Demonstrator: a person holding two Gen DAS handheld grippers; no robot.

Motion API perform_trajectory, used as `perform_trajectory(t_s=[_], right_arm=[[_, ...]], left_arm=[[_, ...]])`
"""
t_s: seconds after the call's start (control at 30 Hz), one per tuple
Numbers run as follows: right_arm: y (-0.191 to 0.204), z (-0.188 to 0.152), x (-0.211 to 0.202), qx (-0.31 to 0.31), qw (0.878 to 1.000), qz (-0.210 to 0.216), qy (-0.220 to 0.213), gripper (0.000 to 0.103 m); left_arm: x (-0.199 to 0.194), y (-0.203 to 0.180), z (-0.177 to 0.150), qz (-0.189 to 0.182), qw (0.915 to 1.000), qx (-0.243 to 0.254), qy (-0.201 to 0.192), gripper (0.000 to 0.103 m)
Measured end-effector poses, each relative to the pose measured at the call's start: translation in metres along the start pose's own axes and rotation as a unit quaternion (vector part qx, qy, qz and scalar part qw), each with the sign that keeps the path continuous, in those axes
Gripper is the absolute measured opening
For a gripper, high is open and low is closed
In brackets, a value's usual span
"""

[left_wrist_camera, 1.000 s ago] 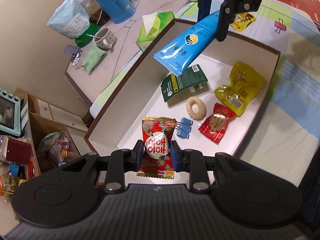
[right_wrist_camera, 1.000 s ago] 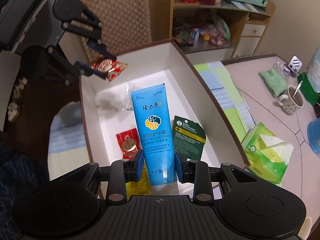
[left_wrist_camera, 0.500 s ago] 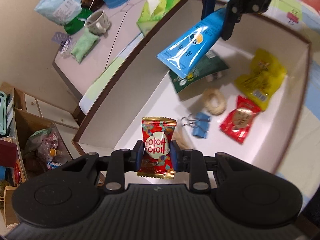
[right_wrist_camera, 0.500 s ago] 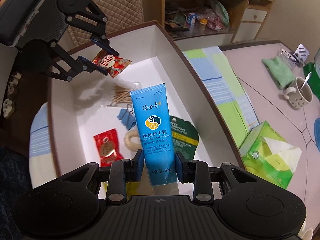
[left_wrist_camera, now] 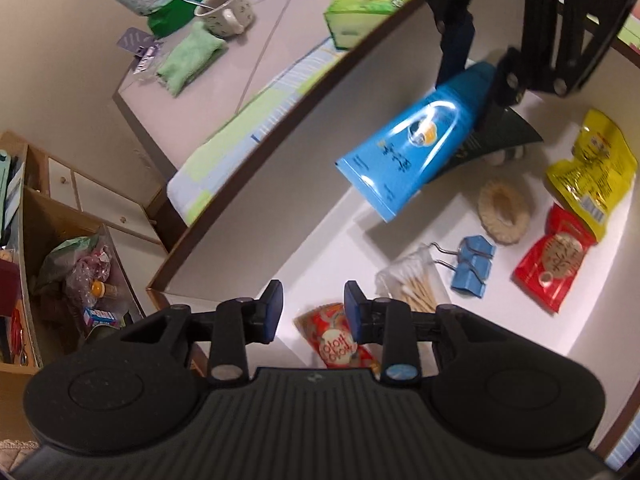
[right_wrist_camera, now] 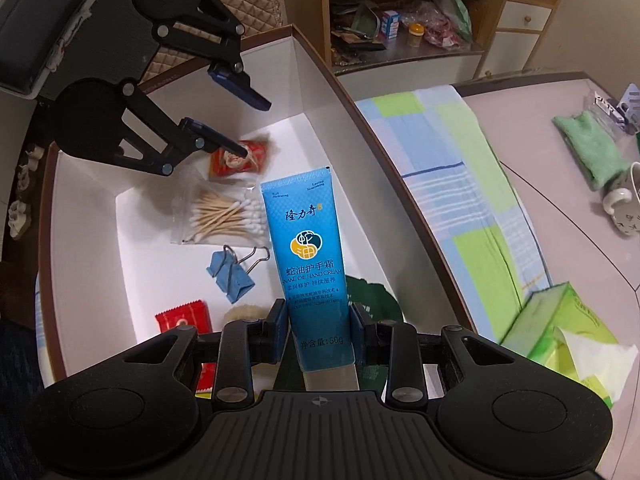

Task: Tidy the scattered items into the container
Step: 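Open both tools to drop the red candy packet and blue tube into the box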

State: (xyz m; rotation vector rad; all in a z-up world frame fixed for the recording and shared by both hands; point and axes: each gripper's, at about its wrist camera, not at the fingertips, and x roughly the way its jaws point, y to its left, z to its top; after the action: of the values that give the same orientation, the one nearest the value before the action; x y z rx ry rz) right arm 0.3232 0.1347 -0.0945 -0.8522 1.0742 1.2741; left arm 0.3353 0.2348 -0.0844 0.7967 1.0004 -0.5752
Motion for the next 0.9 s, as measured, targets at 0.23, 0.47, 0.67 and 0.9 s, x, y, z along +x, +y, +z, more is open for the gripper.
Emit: perform_trajectory(t_s=[0.23, 0.47, 0.67, 0.9], right_arm=[[0.003, 0.014, 0.012, -0.003, 1.000, 0.010, -0.008, 0.031], [0.008, 0.032, 0.009, -0.009, 0.998, 0.015, -0.066, 0.066], [0.010, 0.023, -0.003, -0.003, 0.998, 0.018, -0.058, 0.075], [0.013, -0.010, -0.010, 0.004, 1.000, 0.020, -0.009, 0.075]], left_arm=[[-0.013, 0.004, -0.008, -0.003, 0.9998, -0.015, -0.012, 0.029], [-0.027, 0.002, -0.015, -0.008, 0.9997, -0.022, -0.012, 0.033], [-0.032, -0.005, -0.021, -0.009, 0.9998, -0.017, -0.005, 0.035], [-0.036, -0.013, -0.021, -0.006, 0.9999, -0.013, 0.003, 0.042]])
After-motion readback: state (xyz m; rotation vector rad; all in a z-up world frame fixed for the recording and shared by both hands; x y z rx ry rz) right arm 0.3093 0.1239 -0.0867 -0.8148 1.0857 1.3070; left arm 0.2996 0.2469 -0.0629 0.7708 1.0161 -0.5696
